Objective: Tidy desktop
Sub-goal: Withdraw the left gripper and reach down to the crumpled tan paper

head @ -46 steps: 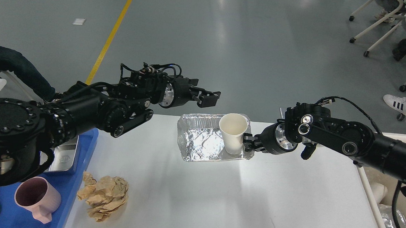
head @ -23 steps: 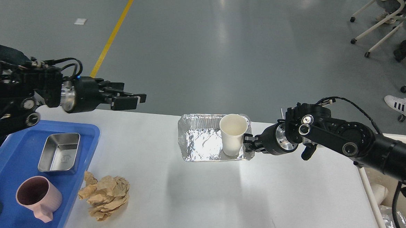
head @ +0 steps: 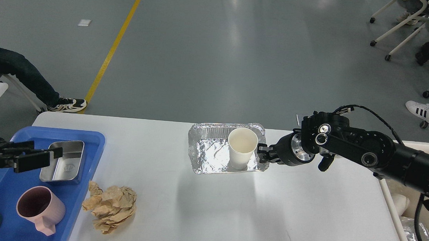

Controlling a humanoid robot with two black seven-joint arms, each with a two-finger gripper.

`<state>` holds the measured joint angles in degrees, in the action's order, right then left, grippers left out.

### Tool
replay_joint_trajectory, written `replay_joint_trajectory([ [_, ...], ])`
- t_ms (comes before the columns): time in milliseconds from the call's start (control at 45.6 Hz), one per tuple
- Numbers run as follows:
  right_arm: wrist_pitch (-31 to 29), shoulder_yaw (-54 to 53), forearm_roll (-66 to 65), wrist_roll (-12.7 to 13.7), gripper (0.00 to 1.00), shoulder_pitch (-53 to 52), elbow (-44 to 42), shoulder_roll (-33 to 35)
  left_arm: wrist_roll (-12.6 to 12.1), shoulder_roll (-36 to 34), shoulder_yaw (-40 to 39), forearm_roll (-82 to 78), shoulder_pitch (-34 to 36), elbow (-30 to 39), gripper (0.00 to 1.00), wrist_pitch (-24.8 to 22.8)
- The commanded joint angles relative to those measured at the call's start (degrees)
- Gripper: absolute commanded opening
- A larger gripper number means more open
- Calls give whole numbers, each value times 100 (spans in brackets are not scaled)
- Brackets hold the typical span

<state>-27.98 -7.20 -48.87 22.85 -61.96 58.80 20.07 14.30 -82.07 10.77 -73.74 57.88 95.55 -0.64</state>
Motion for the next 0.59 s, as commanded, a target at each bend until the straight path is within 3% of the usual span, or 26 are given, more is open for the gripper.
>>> replay_joint_trajectory([
  [0, 3, -1, 0, 0, 0, 8, 0, -20, -6, 120, 13, 9, -224, -1, 97, 125],
  [154, 12, -1, 0, 0, 0, 8, 0, 6, -94, 919, 30, 44, -496, -317, 97, 116],
  [417, 12, -1, 0, 0, 0, 17, 53, 146, -217, 2361, 39, 27, -1138, -1679, 97, 108],
  [571, 12, -1, 0, 0, 0, 26, 53, 120, -217, 2819, 127, -79, -1218, -1838, 97, 99],
])
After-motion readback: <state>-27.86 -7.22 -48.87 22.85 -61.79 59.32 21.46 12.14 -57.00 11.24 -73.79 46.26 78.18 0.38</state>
